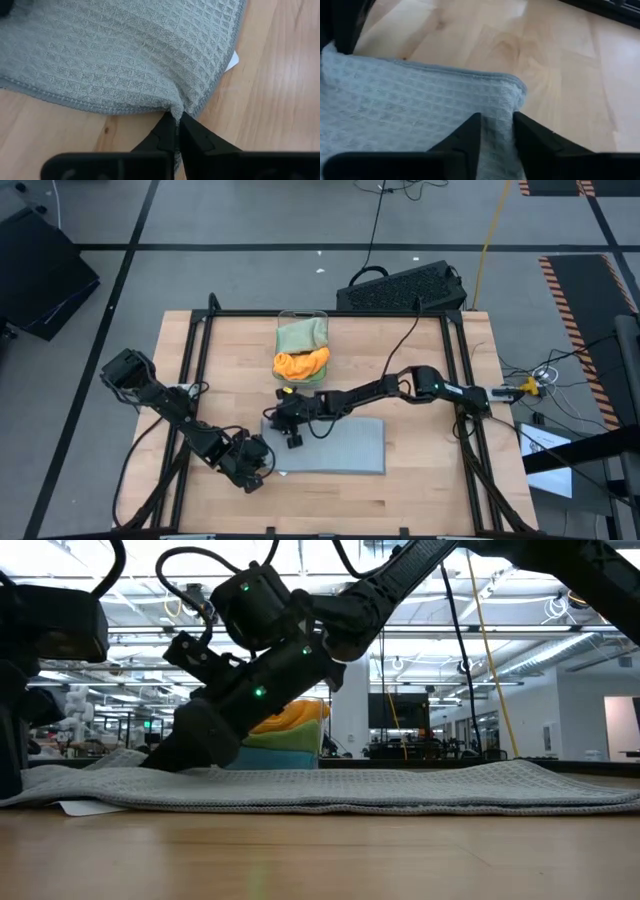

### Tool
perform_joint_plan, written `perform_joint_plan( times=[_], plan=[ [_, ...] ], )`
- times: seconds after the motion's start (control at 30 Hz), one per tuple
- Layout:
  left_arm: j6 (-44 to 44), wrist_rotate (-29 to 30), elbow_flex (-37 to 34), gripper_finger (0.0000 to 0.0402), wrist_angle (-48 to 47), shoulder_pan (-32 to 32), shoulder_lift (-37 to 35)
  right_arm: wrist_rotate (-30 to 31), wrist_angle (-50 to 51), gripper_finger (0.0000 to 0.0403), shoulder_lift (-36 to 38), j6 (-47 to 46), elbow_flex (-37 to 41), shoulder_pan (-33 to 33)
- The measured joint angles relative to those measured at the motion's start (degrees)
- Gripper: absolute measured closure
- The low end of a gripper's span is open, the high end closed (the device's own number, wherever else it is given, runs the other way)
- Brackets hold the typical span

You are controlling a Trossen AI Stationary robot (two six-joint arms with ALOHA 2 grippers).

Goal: Fold microfiber towels
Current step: Fold the gray towel

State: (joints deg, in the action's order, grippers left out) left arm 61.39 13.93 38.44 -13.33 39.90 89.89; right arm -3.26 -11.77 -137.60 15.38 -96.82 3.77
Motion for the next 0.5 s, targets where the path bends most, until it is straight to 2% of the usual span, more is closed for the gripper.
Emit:
perform_joint_plan(
  times=[0.23, 0.5],
  plan=[
    [-0.28, 0.31, 0.02, 0.0396, -0.06, 0.00, 0.00, -2.62, 0.03, 0.0391, 0.00, 1.09, 0.00, 0.00],
    [-4.40, 1.80, 0.99, 0.0396, -2.13, 0.69, 0.00, 0.32, 3.84, 0.0399, 4.54, 2.69, 0.00, 0.06]
  ],
)
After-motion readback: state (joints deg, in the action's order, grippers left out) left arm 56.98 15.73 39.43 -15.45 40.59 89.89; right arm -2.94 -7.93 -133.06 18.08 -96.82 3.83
